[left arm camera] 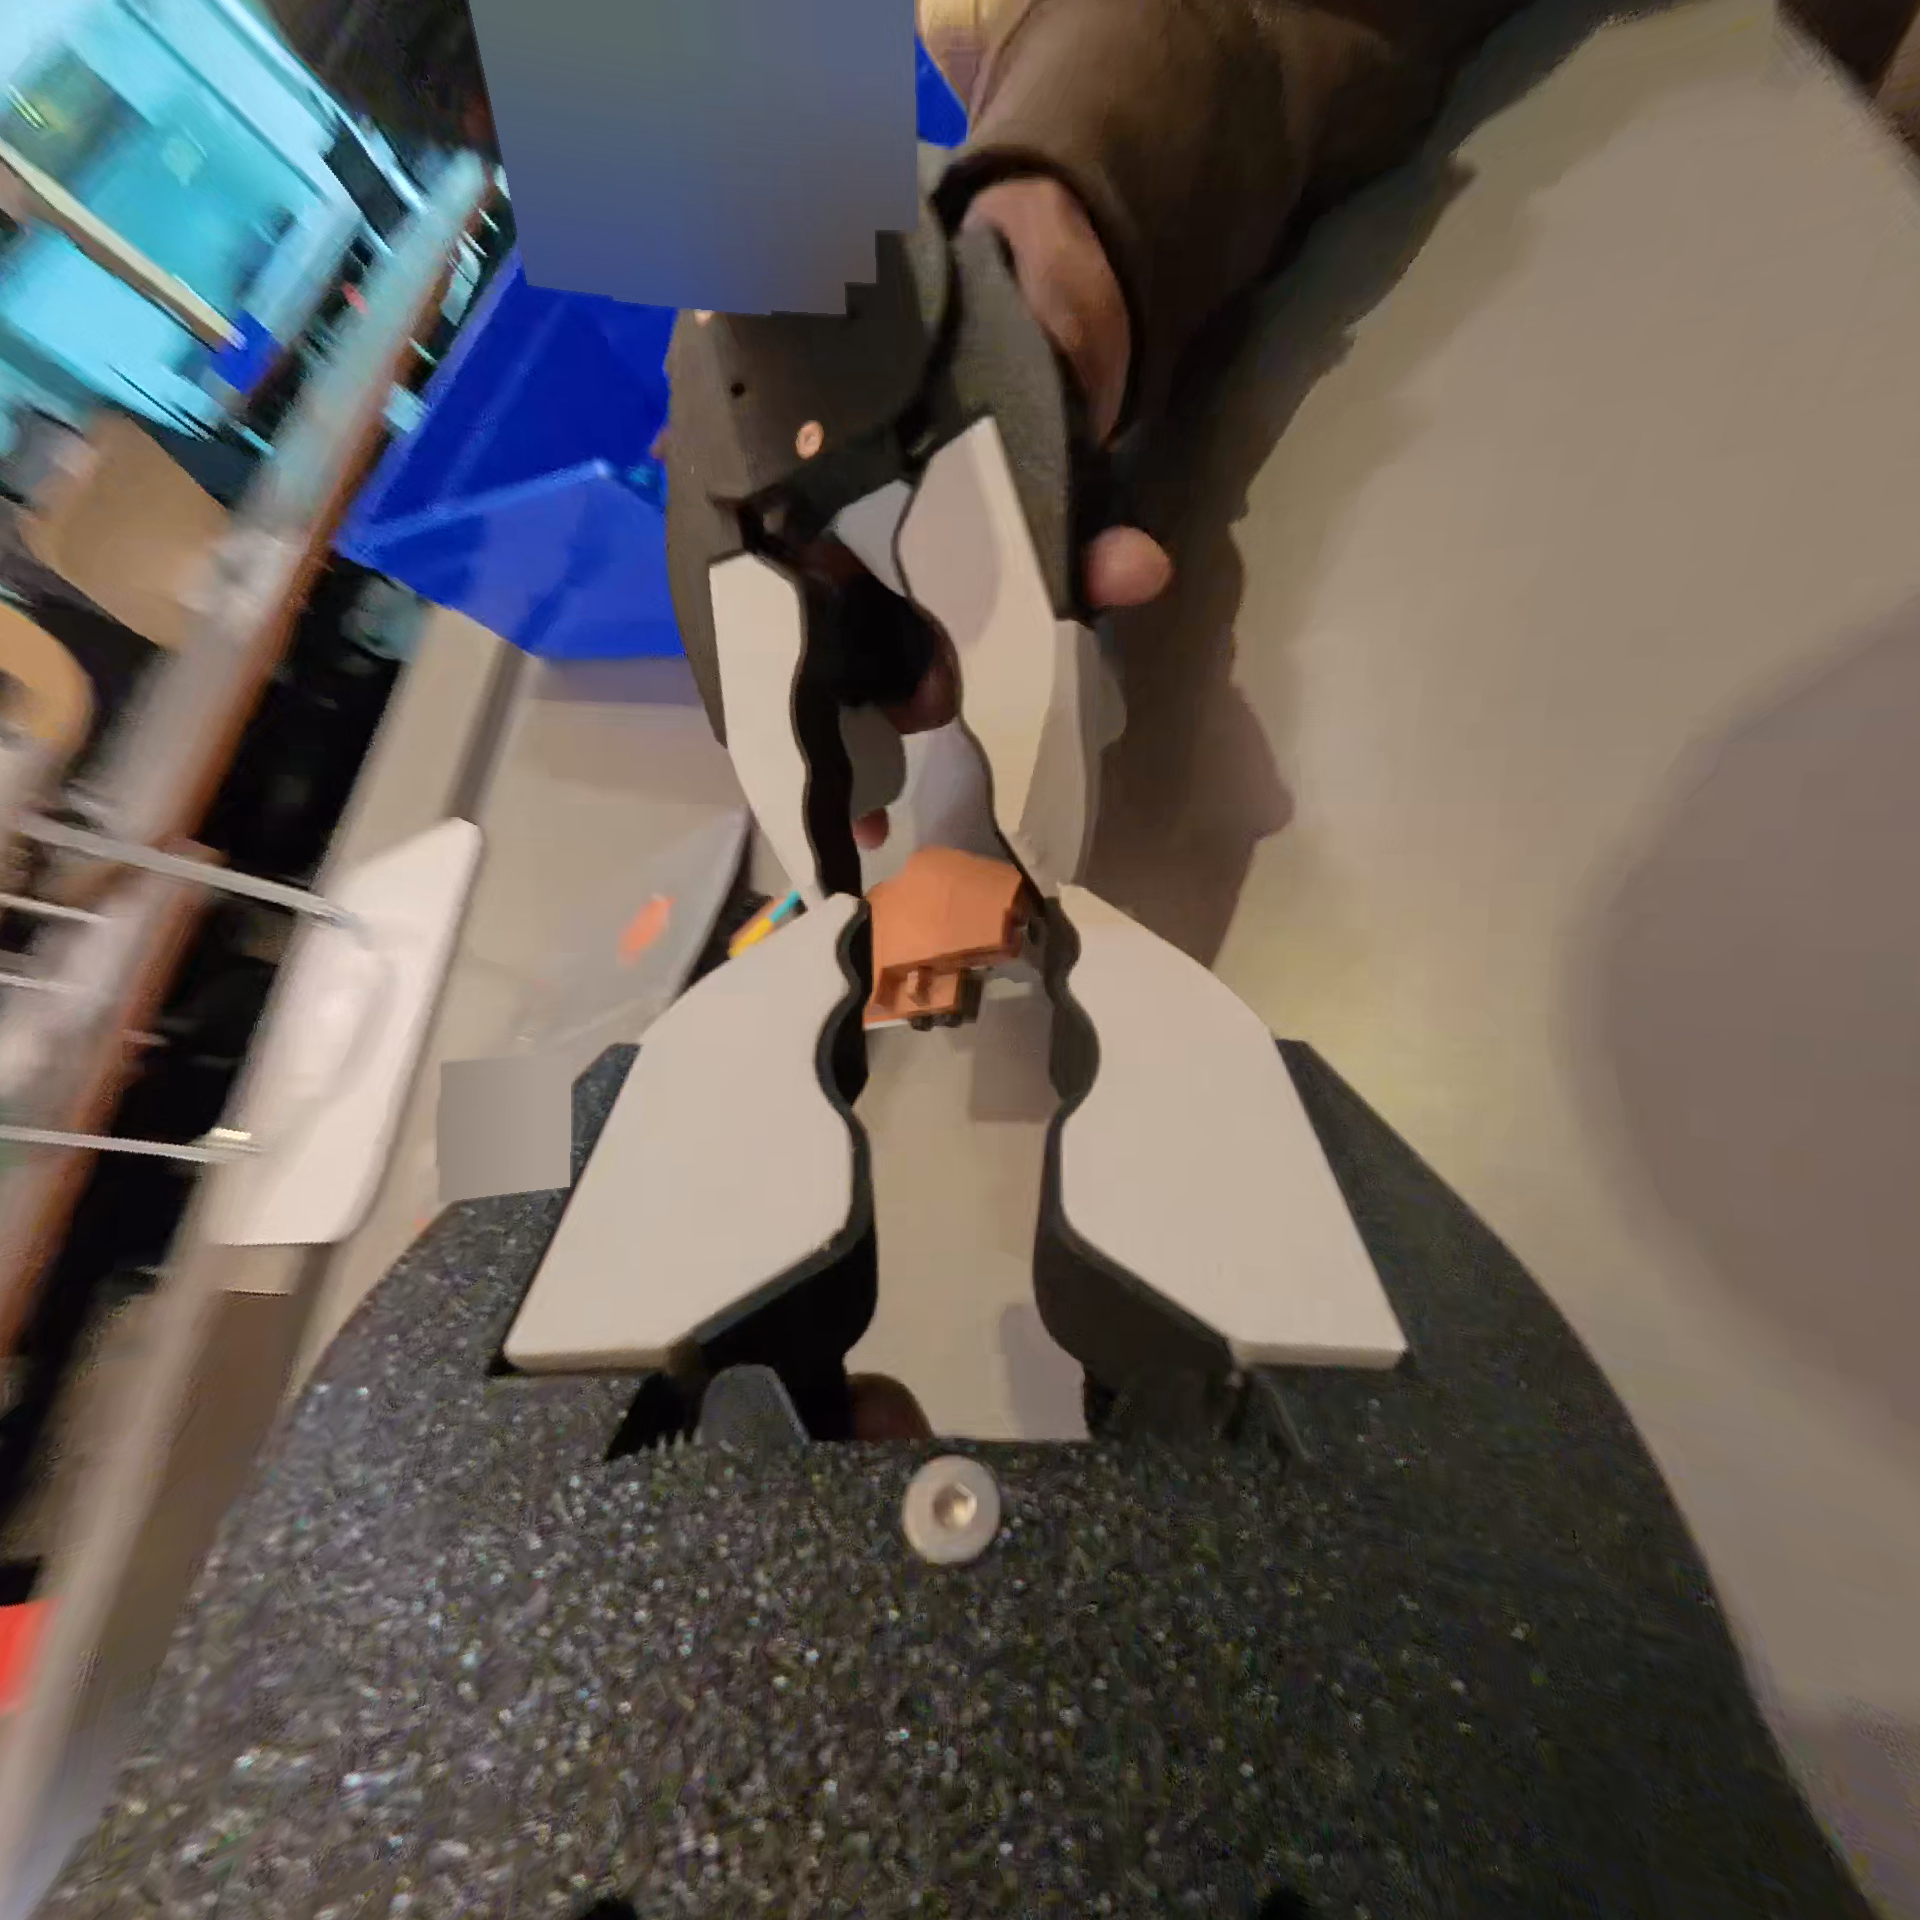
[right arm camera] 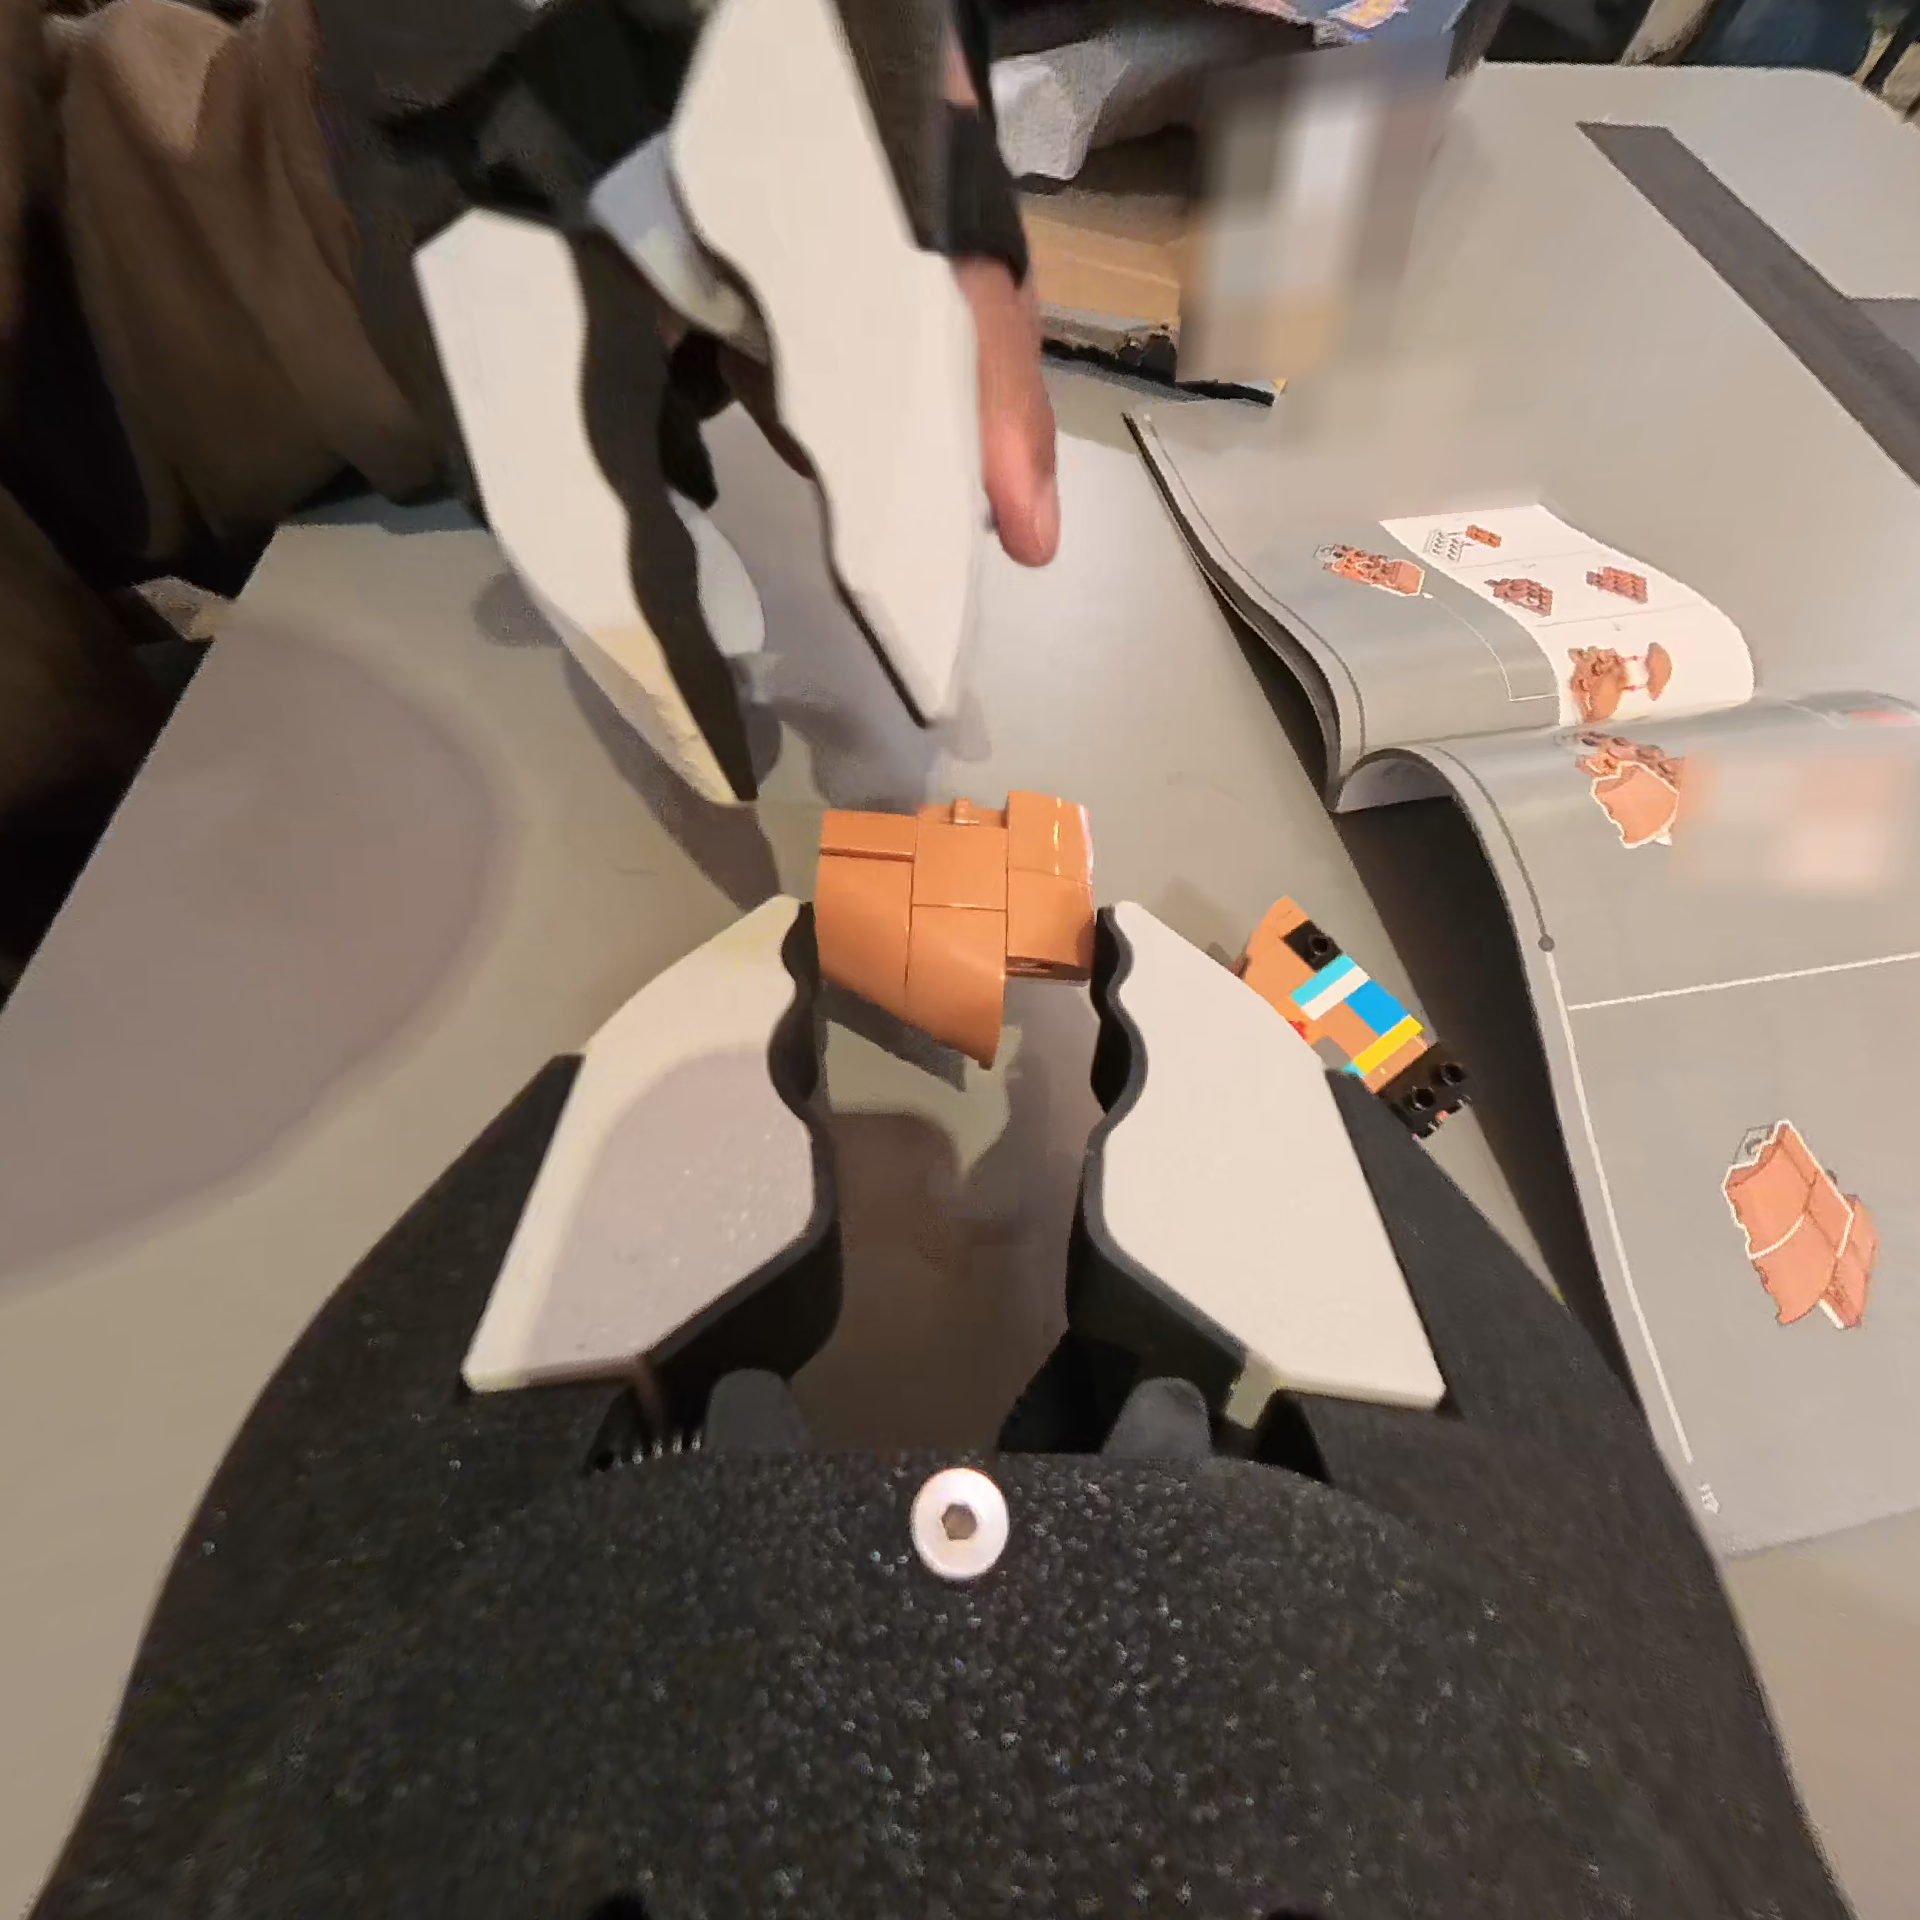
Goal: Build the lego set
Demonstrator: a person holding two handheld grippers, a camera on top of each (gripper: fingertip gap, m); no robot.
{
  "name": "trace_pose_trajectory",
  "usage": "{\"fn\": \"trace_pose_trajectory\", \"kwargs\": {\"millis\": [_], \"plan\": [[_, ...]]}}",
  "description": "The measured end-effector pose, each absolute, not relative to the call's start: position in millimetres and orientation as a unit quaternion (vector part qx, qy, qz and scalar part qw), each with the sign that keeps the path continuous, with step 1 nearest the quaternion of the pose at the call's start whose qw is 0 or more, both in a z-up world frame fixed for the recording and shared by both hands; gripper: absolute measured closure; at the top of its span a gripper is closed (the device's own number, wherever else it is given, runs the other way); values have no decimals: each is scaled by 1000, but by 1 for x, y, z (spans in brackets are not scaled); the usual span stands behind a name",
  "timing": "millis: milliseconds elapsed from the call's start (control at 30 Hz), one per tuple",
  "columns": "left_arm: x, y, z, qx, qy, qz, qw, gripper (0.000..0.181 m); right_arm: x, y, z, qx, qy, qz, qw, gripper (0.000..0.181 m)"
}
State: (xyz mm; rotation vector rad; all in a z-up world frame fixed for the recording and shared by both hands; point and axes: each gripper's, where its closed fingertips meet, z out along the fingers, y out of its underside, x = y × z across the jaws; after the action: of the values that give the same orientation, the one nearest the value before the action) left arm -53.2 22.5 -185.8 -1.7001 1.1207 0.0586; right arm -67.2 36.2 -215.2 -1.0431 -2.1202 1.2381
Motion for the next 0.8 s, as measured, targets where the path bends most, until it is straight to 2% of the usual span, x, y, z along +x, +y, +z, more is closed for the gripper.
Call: {"fn": "trace_pose_trajectory", "kwargs": {"millis": [167,300,633,800], "plan": [[-68,34,-194,-656,533,216,489,137,-69,46,-211,-408,-758,457,227,130],[-66,38,-197,-619,559,283,473,136,-70,49,-210,-415,-756,450,231,130],[-64,49,-199,-572,578,379,441,141,-71,50,-200,-423,-746,457,237,131],[-70,53,-195,-560,570,416,434,158,-72,48,-193,-421,-740,464,244,131]]}}
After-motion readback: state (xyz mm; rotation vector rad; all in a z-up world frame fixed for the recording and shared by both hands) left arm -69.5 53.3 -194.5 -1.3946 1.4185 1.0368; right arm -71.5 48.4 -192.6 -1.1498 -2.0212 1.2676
